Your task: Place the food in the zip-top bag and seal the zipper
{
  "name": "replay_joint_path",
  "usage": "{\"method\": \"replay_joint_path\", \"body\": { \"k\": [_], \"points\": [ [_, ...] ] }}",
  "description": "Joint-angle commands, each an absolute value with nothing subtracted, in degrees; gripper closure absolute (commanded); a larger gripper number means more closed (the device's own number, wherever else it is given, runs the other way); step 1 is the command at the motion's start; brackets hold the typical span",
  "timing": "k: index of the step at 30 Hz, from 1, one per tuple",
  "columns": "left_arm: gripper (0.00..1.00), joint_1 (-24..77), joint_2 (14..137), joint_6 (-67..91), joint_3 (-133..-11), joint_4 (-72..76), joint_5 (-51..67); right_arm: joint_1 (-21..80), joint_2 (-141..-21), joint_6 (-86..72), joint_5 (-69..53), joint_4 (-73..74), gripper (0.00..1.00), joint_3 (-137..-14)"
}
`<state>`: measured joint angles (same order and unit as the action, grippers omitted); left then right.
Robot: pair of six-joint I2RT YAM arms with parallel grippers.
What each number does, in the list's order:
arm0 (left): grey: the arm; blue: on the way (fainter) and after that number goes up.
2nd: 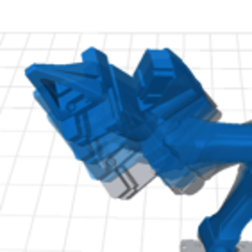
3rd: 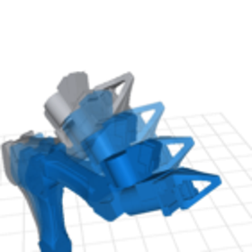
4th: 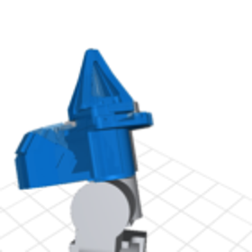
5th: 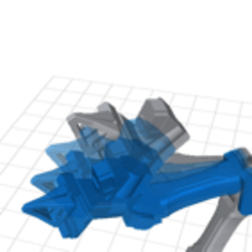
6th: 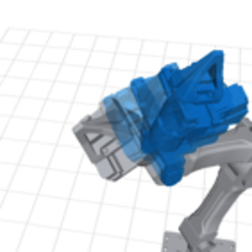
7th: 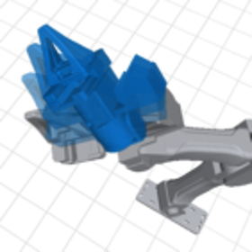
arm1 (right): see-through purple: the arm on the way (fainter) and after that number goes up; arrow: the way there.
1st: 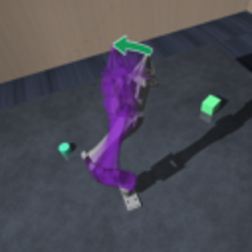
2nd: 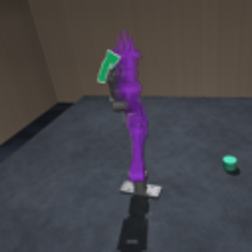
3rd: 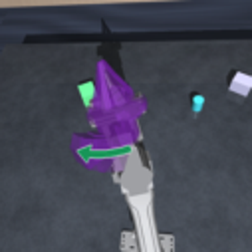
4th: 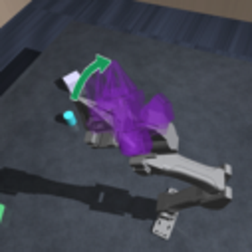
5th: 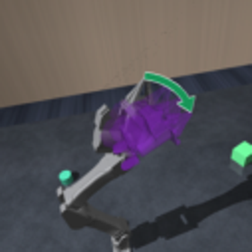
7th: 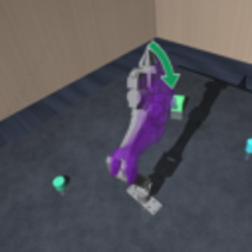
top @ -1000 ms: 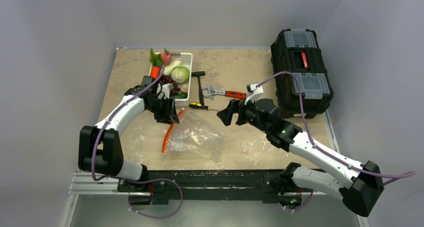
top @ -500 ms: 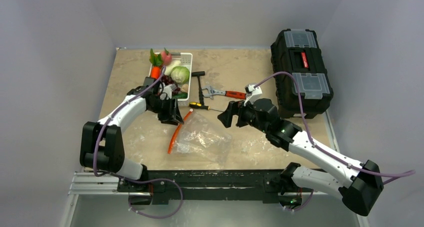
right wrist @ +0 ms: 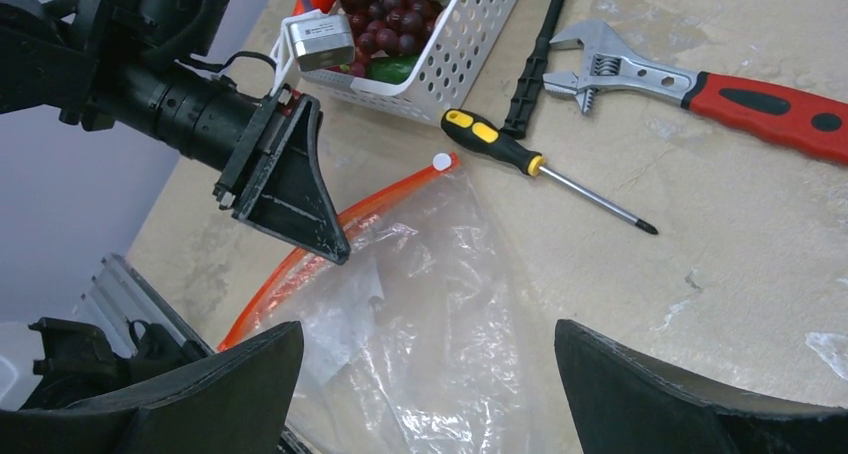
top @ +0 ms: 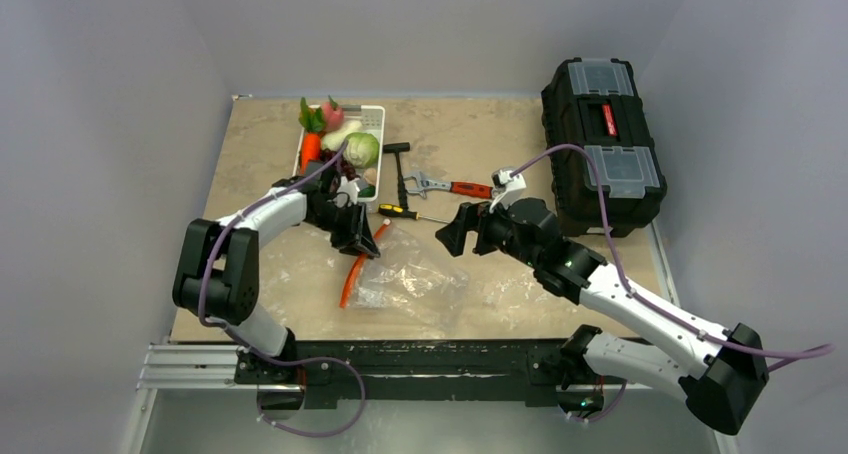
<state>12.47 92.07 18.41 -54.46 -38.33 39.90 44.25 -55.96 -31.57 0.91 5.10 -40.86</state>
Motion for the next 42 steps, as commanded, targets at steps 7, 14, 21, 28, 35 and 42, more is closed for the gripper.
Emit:
{"method": "replay_joint_path", "body": {
  "k": [7, 14, 21, 28, 35, 42],
  "points": [
    [1.0, 13.11, 79.9, 19.93, -55.34, -34.46, 38.71, 44.21, -53.31, -35.18, -1.09, 1.94, 0.01, -37.84],
    [1.0, 20.13, 73.35, 24.75, -65.85, -31.74, 26.2, 44.3, -56.26, -40.18, 7.57, 6.36, 0.01, -39.64],
    [1.0, 28.15, 82.15, 18.6, -77.82, -33.85, 18.48, 44.21, -59.11, -46.95, 17.7, 16.52, 0.01, -47.63],
    [1.0, 32.01, 80.8, 15.49, -73.57, -32.69, 15.21, 44.3, -62.98, -51.66, 25.74, 22.35, 0.01, -56.55],
    [1.0, 33.72, 82.03, 14.4, -74.49, -32.77, 15.28, 44.3, -70.36, -53.05, 28.01, 24.96, 0.01, -68.33],
    [1.0, 34.12, 80.74, 15.6, -72.86, -29.74, 18.61, 45.01, -74.08, -51.31, 26.29, 23.79, 0.06, -70.52]
  ]
}}
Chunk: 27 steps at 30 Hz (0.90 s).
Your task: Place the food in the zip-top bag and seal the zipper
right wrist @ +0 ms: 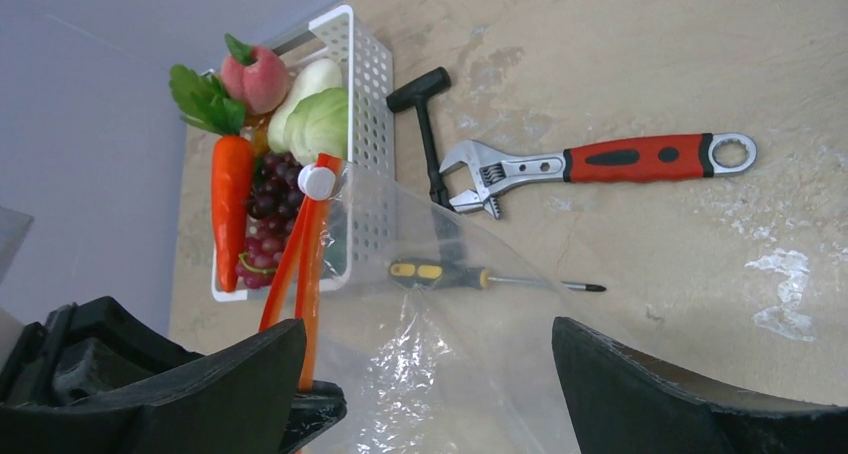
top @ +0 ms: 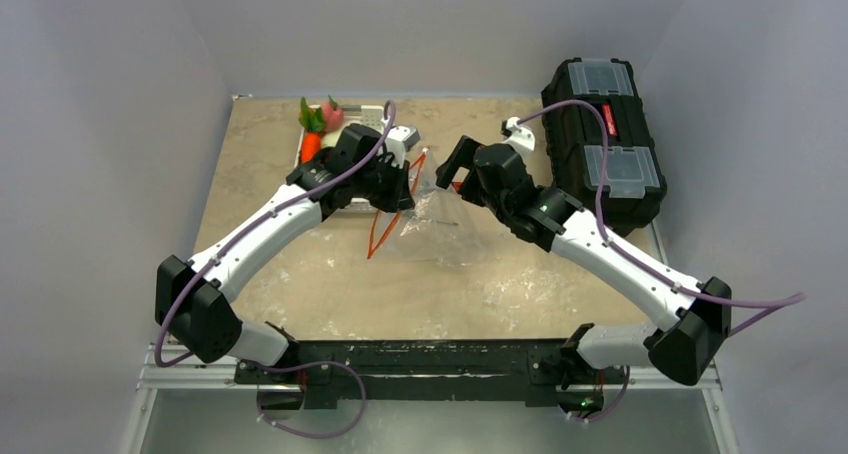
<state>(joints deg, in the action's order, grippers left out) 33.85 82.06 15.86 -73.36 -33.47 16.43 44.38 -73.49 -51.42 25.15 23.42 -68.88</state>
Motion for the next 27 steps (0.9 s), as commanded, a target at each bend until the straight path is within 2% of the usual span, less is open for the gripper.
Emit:
{"method": "replay_joint_path", "body": {
  "k": [1, 17, 22, 27],
  "points": [
    [1.0, 34.24, 80.52, 15.68, -72.6, -29.34, 19.22, 45.19, -74.17, -51.1, 26.42, 23.43, 0.06, -70.36],
    [1.0, 38.17, 80.25, 13.81, -71.94, -27.71, 21.02, 47.26, -78.62, -48.3, 29.2, 22.13, 0.07, -72.66],
    [1.0, 38.45, 80.33, 14.19, -71.76, -26.94, 21.57, 47.93, -79.54, -48.58, 29.58, 21.78, 0.19, -71.33],
    [1.0, 38.67, 80.51, 14.24, -72.07, -27.16, 21.51, 49.54, -79.63, -48.48, 32.59, 21.31, 0.38, -70.14]
  ]
}}
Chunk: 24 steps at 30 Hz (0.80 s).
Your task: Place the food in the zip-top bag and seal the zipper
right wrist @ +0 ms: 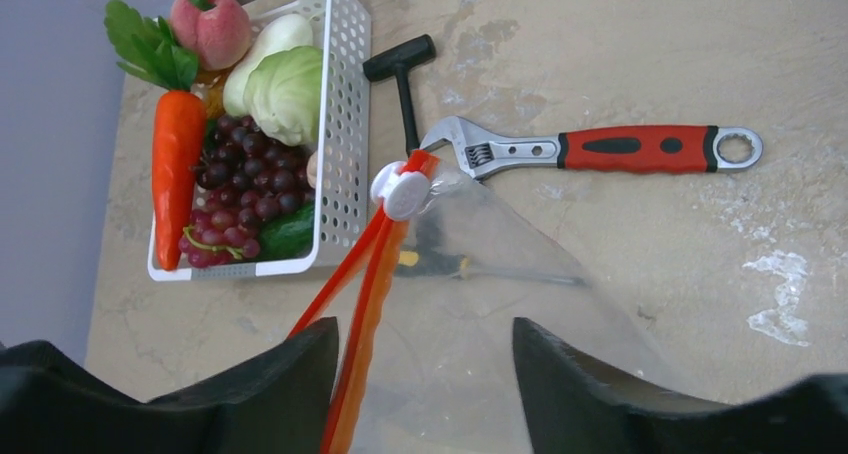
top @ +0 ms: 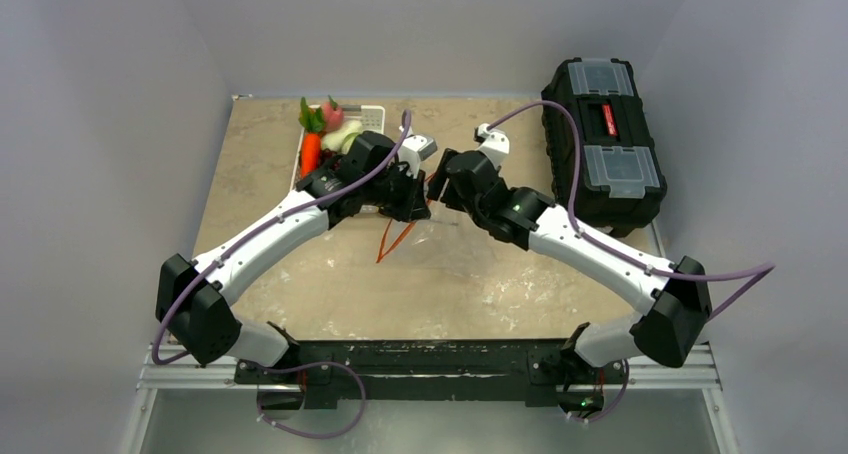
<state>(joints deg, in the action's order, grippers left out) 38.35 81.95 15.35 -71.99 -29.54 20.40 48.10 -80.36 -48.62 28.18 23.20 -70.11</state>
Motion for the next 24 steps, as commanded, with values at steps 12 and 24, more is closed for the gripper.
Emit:
{"method": "replay_joint_path", "body": {
  "k": [12, 24],
  "points": [
    [0.6, 38.74, 76.91, 12.51, -72.28, -28.15, 21.85, 50.8, -78.02, -44.21, 32.47, 18.22, 1.0, -68.1],
    [0.39, 38.67, 66.45, 9.5, -68.33, -26.77, 9.51, 50.71, -70.51, -33.8, 13.66, 8.1, 1.0, -61.93]
  ]
}}
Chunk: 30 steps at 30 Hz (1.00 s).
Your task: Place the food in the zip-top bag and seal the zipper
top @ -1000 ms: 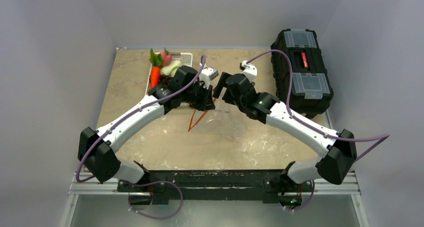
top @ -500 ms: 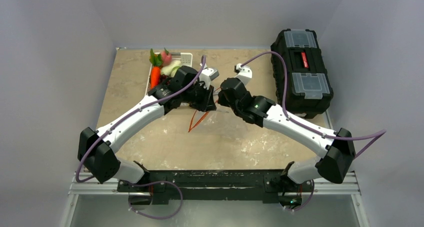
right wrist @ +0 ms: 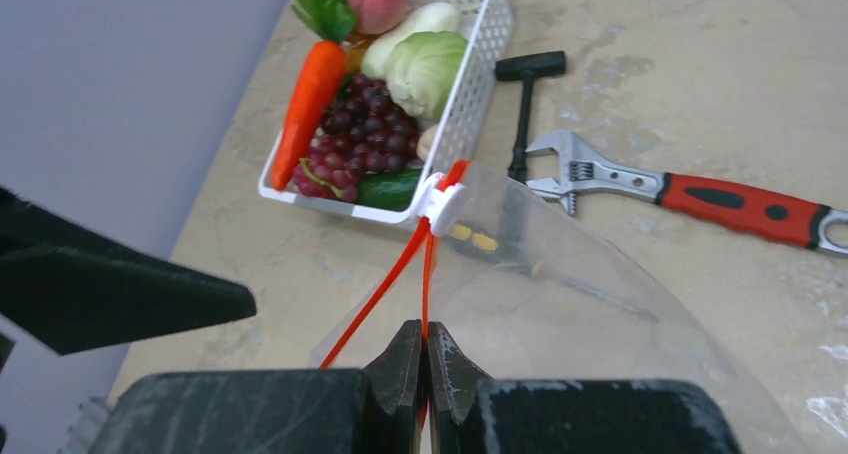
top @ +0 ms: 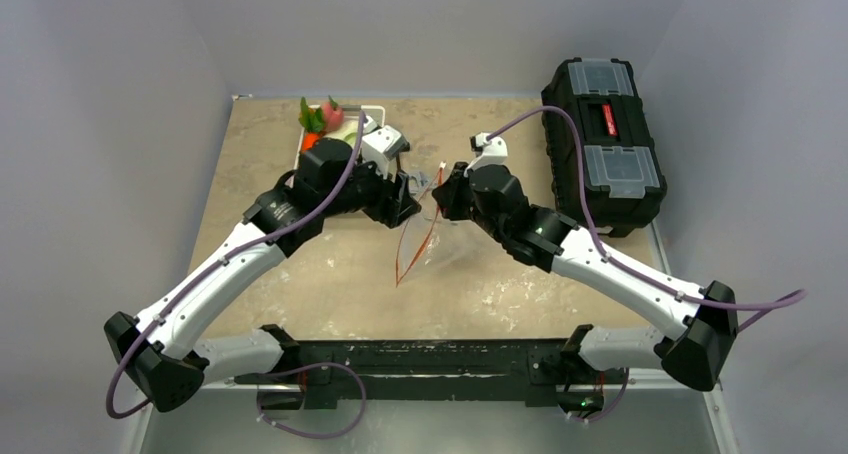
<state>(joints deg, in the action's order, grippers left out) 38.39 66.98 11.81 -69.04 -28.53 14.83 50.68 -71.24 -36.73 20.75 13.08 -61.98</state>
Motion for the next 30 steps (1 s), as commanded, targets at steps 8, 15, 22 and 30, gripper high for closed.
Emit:
{"method": "replay_joint_path", "body": {
  "k": [8, 15, 22, 30],
  "points": [
    [0.38, 38.67, 68.67, 8.96, -69.18, -28.97, 8.47, 50.71, -71.98, -33.6, 9.38, 8.05, 1.0, -63.09],
    [0.39, 39.29, 71.14, 8.44, -70.67, -30.9, 12.05, 50.71, -71.87, -33.26, 7.64, 8.95, 1.0, -64.31],
    [0.67, 40.2, 75.28, 9.12, -72.98, -34.91, 7.09, 50.72, -71.63, -32.35, 10.79, 11.09, 1.0, -65.76],
    [1.0, 40.1, 74.69, 12.19, -71.63, -32.32, 12.3, 51.42, -70.87, -31.88, 15.86, 12.9, 0.8, -63.97]
  ]
}}
